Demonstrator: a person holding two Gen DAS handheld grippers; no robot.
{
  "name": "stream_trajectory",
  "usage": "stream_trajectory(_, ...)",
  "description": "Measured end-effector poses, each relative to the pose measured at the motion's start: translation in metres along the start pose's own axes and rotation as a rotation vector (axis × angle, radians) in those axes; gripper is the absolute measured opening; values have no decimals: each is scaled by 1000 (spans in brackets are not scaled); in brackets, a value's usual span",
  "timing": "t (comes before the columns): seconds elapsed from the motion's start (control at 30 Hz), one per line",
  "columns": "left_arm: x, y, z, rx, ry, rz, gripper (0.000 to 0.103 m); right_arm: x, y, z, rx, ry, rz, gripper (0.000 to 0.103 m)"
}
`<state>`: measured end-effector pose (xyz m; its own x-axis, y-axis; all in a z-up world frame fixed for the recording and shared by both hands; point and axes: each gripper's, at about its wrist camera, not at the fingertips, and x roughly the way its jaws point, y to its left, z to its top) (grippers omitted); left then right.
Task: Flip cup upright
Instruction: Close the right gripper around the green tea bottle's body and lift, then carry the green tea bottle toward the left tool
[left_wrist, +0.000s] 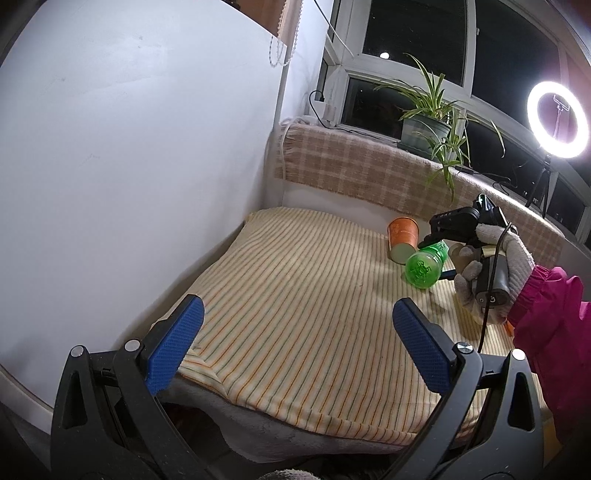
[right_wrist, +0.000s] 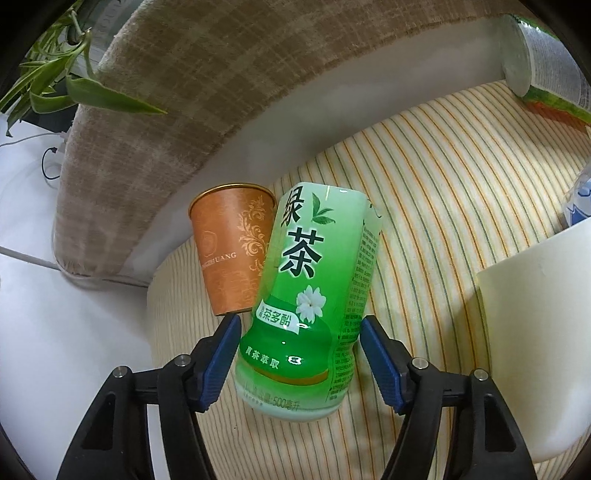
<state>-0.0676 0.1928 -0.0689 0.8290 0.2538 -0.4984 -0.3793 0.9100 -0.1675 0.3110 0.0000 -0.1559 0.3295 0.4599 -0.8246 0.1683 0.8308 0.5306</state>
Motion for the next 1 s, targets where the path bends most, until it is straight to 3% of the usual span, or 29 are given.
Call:
stream_trajectory(0.2, -1, -2, 1, 10, -3, -2, 103, 1, 2, 0, -7, 5, 13, 68)
stream_trajectory(0.43, -3, -10, 2, 22, -10, -5, 103, -28, 3, -8, -76, 5, 84, 68)
stream_trajectory(0.77, -6, -32, 0, 45, -18, -28, 103, -105, -4, -40, -259, 32, 248, 68)
stream_trajectory(1.0, -6, -55, -2, 60, -13, -75, 103, -165, -59, -65, -348, 30, 277, 68)
